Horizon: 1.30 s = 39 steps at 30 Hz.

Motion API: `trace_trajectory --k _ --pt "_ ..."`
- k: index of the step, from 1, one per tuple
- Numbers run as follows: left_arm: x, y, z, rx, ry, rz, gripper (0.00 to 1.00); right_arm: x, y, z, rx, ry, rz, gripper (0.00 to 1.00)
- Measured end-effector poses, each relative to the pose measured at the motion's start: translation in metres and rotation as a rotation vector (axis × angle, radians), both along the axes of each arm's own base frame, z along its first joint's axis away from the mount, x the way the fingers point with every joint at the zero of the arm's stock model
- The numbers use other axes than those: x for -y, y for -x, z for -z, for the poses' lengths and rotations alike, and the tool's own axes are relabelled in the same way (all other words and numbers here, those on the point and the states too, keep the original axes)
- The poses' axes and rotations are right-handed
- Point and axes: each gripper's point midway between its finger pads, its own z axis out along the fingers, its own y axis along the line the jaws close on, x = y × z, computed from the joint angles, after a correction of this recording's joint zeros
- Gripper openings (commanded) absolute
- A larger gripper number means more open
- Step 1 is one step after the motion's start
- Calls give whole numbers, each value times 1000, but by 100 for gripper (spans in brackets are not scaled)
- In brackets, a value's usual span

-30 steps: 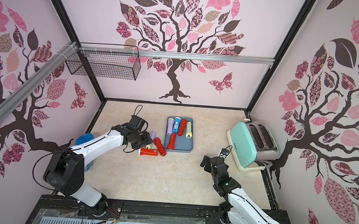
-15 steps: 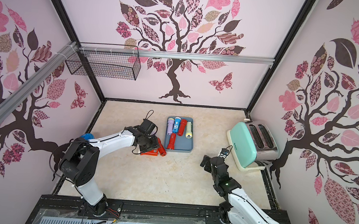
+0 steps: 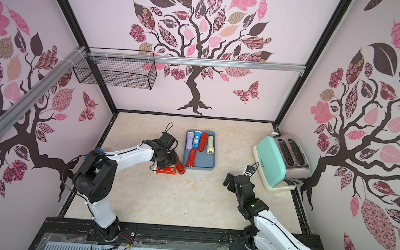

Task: Put the flashlights into the storage boxes
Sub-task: Pick up the flashlight from the center of the board.

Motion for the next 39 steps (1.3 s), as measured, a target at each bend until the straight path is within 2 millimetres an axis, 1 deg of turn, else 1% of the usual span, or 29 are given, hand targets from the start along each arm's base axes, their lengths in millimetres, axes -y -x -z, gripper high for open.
trace_trajectory --k 4,10,13,15,18,21,25,29,33,35,39 --pt "3 -6 5 -3 -4 2 57 0 0 0 0 0 -1 99" --pt "5 -8 10 -9 -11 5 56 0 0 0 0 0 -1 99" --pt "7 -9 12 -6 -12 11 49 0 0 0 0 0 -1 100" --pt "8 -10 12 -1 -15 12 41 0 0 0 0 0 -1 99" --pt "8 -11 11 9 -26 15 35 0 0 0 0 0 -1 100" --pt "8 -13 9 17 -30 18 32 0 0 0 0 0 0 100" --pt "13 -18 3 37 -17 23 33 0 0 0 1 0 -1 99" --pt "14 -17 5 39 -31 39 37 0 0 -1 2 -1 -1 100" --pt "15 -19 9 37 -49 48 37 0 0 -2 7 -3 -1 100" --pt "17 -20 9 40 -51 56 37 0 0 -3 10 -5 0 100" --pt "18 -22 9 47 -56 70 30 0 0 -4 16 -7 0 100"
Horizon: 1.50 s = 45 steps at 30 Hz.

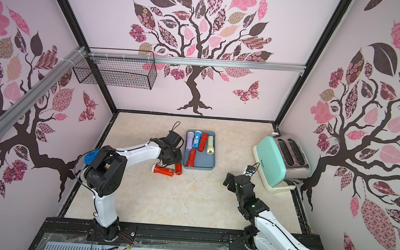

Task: Put the flashlights into the storage boxes
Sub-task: Pick up the flashlight from the center of the board.

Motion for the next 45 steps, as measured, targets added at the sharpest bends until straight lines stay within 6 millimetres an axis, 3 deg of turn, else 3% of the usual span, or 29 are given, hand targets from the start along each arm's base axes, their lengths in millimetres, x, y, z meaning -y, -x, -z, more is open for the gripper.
trace_trajectory --k 3,9,11,17,21,30,33,38,45 --pt "6 -5 -6 22 13 15 23 1 1 1 -1 1 0 99" --pt "10 -10 -10 45 17 32 23 1 2 1 2 -1 0 100" --pt "10 -10 -10 45 14 33 26 1 2 1 2 -1 0 100" --pt "0 1 -2 8 -44 44 51 1 3 0 5 -2 1 100" --pt "-5 11 5 -28 -72 55 54 4 7 -2 5 -3 5 100" --pt "-5 12 21 -58 -120 96 55 12 19 -18 -11 -9 31 99" --pt "-4 11 22 -64 -148 115 49 17 24 -12 -37 9 45 100" --pt "-6 11 22 -57 -192 134 27 21 28 -2 -66 24 61 99" --pt "-11 15 21 -61 -232 140 16 22 29 -2 -51 16 62 100"
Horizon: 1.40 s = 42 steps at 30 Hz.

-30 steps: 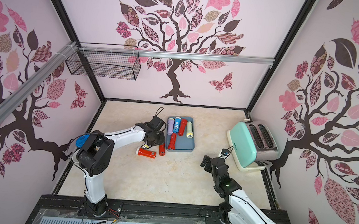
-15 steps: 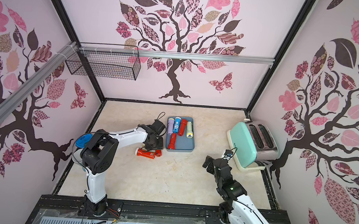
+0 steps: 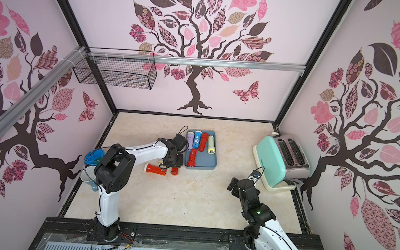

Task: Put the flashlights into the storage boxes
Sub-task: Pick up the flashlight from the center of the board, then place the flashlight at the storage box.

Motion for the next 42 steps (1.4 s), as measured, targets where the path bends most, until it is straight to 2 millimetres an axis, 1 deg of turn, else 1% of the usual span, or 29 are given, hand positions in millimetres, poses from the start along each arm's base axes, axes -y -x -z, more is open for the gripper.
trace_trajectory --k 2,4,6,8,10,13,14,16,18,19,21,25,27,28,31,34,42 --pt "-3 4 -4 -2 -21 4 15 0 0 -2 9 -4 0 100" --pt "-5 7 -13 11 -40 14 15 0 0 -1 8 -4 0 100" --pt "-5 10 -28 37 -62 34 15 0 0 -1 7 -3 0 100" --pt "4 9 -49 84 -71 61 15 0 0 -1 5 -3 0 100" --pt "21 6 -70 139 -60 95 15 0 0 -1 5 -3 0 100" --pt "55 1 -101 214 -12 155 15 0 0 -1 5 -2 0 100" --pt "67 1 -109 230 9 175 15 0 0 -1 5 -3 0 100" --pt "86 -3 -119 245 46 201 15 0 0 -1 5 -3 -1 100" --pt "99 -10 -118 245 63 213 15 0 0 0 5 -3 -1 100" --pt "104 -14 -113 238 66 216 16 0 0 0 6 -3 -1 100" --pt "111 -20 -99 212 60 224 16 0 0 -1 8 -4 -1 100" --pt "119 -26 -59 143 32 231 16 0 0 -1 11 -6 -1 100" --pt "122 -28 -47 121 18 233 17 0 0 -2 12 -6 -1 100" --pt "123 -29 -45 120 15 232 17 0 0 -1 12 -6 -2 99" --pt "126 -37 -52 149 19 224 19 -1 0 -2 14 -10 -5 100" --pt "126 -41 -55 168 17 207 20 -1 0 -2 17 -13 -6 100" --pt "123 -45 -46 165 4 156 22 -2 0 -3 18 -14 -7 100"
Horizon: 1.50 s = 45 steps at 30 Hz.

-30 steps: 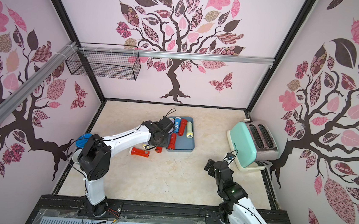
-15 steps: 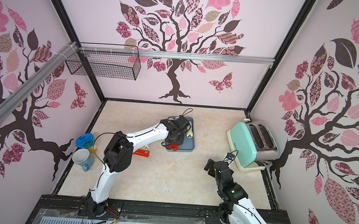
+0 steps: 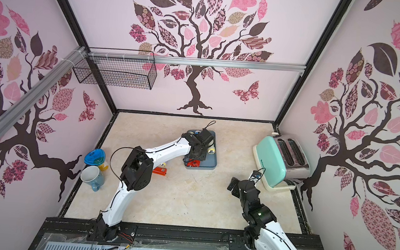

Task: Put the flashlights into the storage boxes
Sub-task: Place the flashlight at the storage box.

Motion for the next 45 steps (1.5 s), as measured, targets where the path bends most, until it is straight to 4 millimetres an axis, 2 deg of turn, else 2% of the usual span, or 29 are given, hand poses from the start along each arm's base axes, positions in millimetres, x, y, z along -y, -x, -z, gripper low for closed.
trace_trajectory --k 3,7,13,16,19,23,31,33,36,41,43,45 --pt "-1 -1 0 6 1 -23 26 0 0 -1 2 -1 0 99" --pt "-3 -3 0 15 3 -57 40 0 0 -1 3 -2 0 100" --pt "-7 -3 6 20 1 -86 47 0 0 -2 8 -4 0 100" --pt "-7 -4 5 23 7 -95 56 0 0 -2 8 -4 0 99" --pt "-10 -5 0 23 13 -106 60 0 0 -2 9 -4 0 99" --pt "-19 -7 -16 29 34 -119 61 0 0 -2 11 -5 0 100" --pt "-54 -29 -71 87 150 -157 58 0 0 -2 12 -6 -1 100" --pt "-49 -29 -72 89 163 -140 57 0 0 -2 12 -6 -1 100" --pt "-26 -15 -62 66 163 -78 55 0 0 -2 12 -5 -1 100" --pt "32 13 -29 4 157 56 54 0 0 -2 11 -6 -1 100" --pt "42 21 -12 -25 145 84 54 0 0 -2 11 -5 -1 100" --pt "43 24 1 -49 124 90 54 0 0 -2 10 -5 -1 100"
